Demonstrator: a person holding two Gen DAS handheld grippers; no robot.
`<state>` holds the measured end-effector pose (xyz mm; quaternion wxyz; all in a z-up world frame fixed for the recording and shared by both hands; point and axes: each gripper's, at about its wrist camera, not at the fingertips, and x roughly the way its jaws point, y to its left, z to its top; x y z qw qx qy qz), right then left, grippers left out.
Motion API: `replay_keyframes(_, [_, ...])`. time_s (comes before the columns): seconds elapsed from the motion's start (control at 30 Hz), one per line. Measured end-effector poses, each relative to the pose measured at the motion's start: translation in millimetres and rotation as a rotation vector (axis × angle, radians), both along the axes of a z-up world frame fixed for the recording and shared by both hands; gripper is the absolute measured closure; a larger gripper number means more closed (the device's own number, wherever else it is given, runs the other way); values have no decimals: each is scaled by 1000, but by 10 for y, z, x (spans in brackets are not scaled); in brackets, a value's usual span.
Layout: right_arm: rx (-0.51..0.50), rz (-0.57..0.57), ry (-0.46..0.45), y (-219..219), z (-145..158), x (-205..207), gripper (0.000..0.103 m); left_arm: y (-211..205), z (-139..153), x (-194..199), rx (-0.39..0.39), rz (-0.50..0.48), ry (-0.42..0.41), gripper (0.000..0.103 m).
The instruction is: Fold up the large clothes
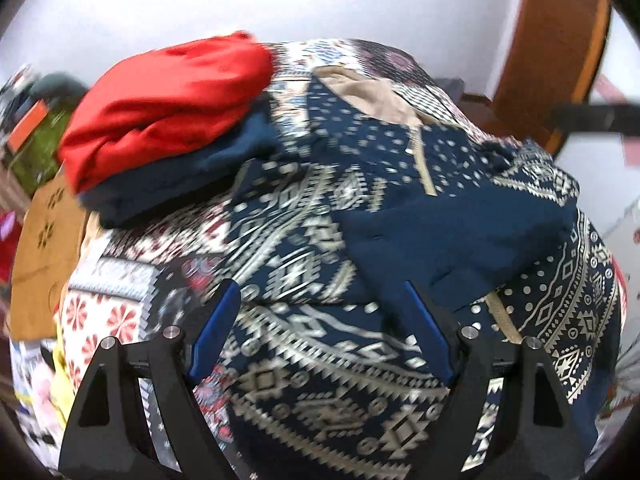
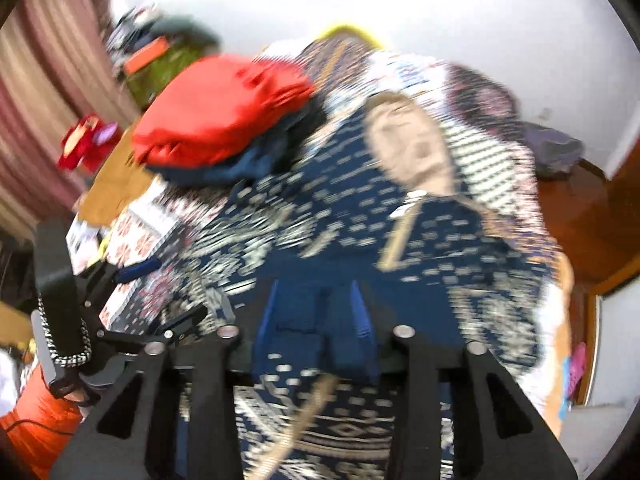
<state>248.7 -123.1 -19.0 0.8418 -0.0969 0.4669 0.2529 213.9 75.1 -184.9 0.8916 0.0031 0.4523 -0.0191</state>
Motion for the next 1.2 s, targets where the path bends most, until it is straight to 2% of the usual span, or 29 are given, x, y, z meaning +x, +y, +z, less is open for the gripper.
replay_keyframes(0.17, [16,-127,-77,-647,144,36,55,-406,-197,239,97,-104,44,21])
replay_keyframes(0.27, [7,-193,-88,-941,66,40,54,-567,-408,297,159,-146,85,21])
replay_keyframes(0.43, [10,-289,-16,-1307,-280,179,53,-642,-678,400,198,-145,141,21])
replay_keyframes(0.53, [20,-330,33,-1418,-501,280,53,-581,-614,454,210,-103,89,24])
replay_keyframes(0.57, [33,-337,51,-1434,-570,319,53,-553,-575,470,216,-82,61,32])
replay_keyframes(0.6, [39,-342,58,-1439,-605,346,53,-523,-548,487,207,-72,48,46])
replay_keyframes(0.63, [42,-347,59,-1424,-638,379,53,-478,-520,520,183,-62,47,53])
replay_keyframes(0.7, [47,-348,54,-1422,-652,413,53,-396,-465,592,129,-44,49,80])
replay_keyframes(0.77, [56,-344,57,-1426,-687,457,53,-324,-367,631,100,-14,28,83])
replay_keyframes(0.87, [28,-345,73,-1419,-827,490,53,-168,-106,642,56,50,-51,89])
replay_keyframes(1.03, [-9,-354,112,-1508,-1071,419,52,182,420,597,-43,143,-194,90])
replay_keyframes(1.1, [21,-348,122,-1547,-1053,389,49,308,566,550,-81,163,-233,90])
replay_keyframes(1.2, [31,-349,106,-1555,-906,416,49,383,554,533,-61,177,-238,90])
